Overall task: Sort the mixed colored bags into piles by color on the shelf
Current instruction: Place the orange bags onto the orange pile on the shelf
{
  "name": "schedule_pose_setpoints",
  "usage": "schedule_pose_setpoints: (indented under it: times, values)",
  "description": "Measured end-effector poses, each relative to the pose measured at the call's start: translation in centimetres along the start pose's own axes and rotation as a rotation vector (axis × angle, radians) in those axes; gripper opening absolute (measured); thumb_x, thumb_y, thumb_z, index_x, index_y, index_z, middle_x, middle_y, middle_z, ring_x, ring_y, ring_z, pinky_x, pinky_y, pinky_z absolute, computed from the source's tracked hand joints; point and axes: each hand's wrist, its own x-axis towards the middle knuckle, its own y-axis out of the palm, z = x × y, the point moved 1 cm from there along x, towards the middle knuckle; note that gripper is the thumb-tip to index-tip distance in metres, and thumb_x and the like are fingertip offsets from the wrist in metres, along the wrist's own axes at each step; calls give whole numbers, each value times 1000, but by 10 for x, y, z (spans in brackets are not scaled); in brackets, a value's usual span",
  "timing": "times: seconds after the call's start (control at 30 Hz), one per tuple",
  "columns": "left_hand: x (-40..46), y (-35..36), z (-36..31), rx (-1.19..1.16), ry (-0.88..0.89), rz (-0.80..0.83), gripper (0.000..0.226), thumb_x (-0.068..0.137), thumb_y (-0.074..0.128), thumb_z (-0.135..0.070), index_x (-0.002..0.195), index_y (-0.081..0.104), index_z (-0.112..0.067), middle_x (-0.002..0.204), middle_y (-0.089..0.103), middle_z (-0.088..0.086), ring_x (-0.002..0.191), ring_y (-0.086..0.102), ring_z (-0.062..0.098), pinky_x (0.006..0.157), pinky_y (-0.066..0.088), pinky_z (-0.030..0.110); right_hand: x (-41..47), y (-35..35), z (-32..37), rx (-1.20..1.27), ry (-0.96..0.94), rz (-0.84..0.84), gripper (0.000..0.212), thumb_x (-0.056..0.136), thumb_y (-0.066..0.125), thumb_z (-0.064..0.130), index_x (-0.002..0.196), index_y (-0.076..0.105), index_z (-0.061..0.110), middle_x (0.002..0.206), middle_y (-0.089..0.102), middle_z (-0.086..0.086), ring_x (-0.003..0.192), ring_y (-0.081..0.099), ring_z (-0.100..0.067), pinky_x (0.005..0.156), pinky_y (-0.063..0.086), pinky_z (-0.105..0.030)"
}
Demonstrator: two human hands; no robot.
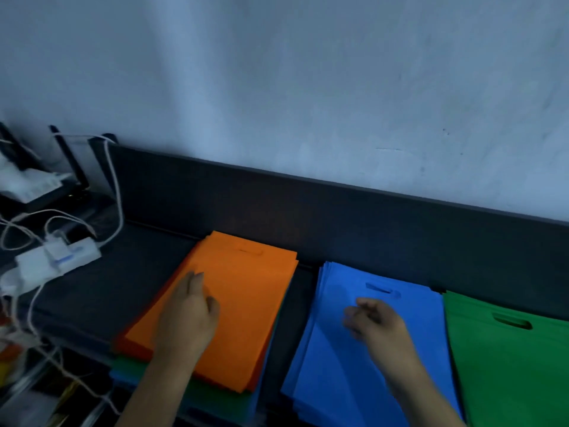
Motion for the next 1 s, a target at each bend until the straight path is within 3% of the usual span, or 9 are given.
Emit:
schedule_pose_setpoints:
  times: [0.13, 0.23, 0.4, 0.43, 0.63, 0.7, 0.83, 0.9, 1.0]
  values:
    - [9, -28, 42, 158, -63, 10, 61, 105, 42, -43, 157, 32, -14, 169, 20, 11, 155, 20, 31, 122, 26, 54, -4, 63, 10, 36, 68, 200, 29, 103, 63, 13, 131, 58, 14, 115, 77, -6, 97, 80, -21, 87, 62, -35]
    - [4, -29, 49, 160, -69, 149, 69, 104, 26, -56, 159, 27, -15, 168, 25, 10, 157, 14, 28, 126, 16, 52, -1, 94, 22, 26, 98, 229, 46, 101, 67, 18, 143, 51, 11, 117, 72, -5, 105, 76, -22, 94, 62, -38]
    - [-13, -29, 30, 187, 70, 319, 83, 100, 19, -69, 163, 16, -16, 168, 26, 5, 158, 8, 24, 128, 2, 47, -5, 129, 35, -105, 114, 179, 4, 99, 67, 17, 99, 69, 14, 99, 76, -14, 95, 74, -31, 97, 60, -53]
    - [-15, -31, 28, 193, 100, 341, 83, 99, 20, -70, 163, 16, -17, 167, 27, 3, 158, 8, 23, 127, 1, 46, -4, 133, 34, -115, 124, 136, 7, 99, 67, 16, 93, 69, 14, 102, 75, -18, 98, 73, -36, 98, 59, -57]
    - [-6, -40, 47, 50, 76, 291, 75, 103, 28, -60, 162, 16, -15, 162, 35, 4, 151, 30, 25, 127, 16, 46, -6, 137, 32, 34, 159, 62, 8, 95, 78, 21, 97, 72, 15, 98, 78, -9, 92, 75, -30, 68, 58, -36]
    - [-8, -38, 49, 55, 109, 360, 75, 104, 31, -59, 162, 15, -14, 166, 28, 5, 155, 21, 27, 127, 16, 44, -7, 140, 31, 40, 175, 85, 13, 93, 81, 25, 101, 73, 17, 99, 79, -7, 94, 76, -31, 68, 57, -36]
    - [1, -41, 54, -165, 63, 226, 63, 103, 43, -54, 156, 36, -21, 145, 51, -3, 131, 51, 17, 108, 46, 35, -9, 144, 29, -11, 125, 19, 8, 99, 73, 17, 104, 77, 12, 100, 81, -11, 91, 76, -31, 73, 60, -40]
    - [12, -47, 59, -319, -22, 125, 65, 103, 47, -50, 158, 32, -20, 148, 46, 1, 128, 52, 18, 105, 47, 34, -9, 142, 31, -27, 98, 11, 9, 101, 71, 18, 106, 76, 12, 99, 81, -8, 90, 77, -30, 75, 60, -40]
    - [35, -56, 64, -506, -115, 202, 72, 102, 49, -53, 161, 26, -19, 152, 45, 3, 128, 54, 20, 102, 47, 34, -5, 136, 33, 84, 109, 51, 19, 102, 70, 20, 118, 74, 12, 109, 82, -8, 100, 77, -32, 89, 60, -47]
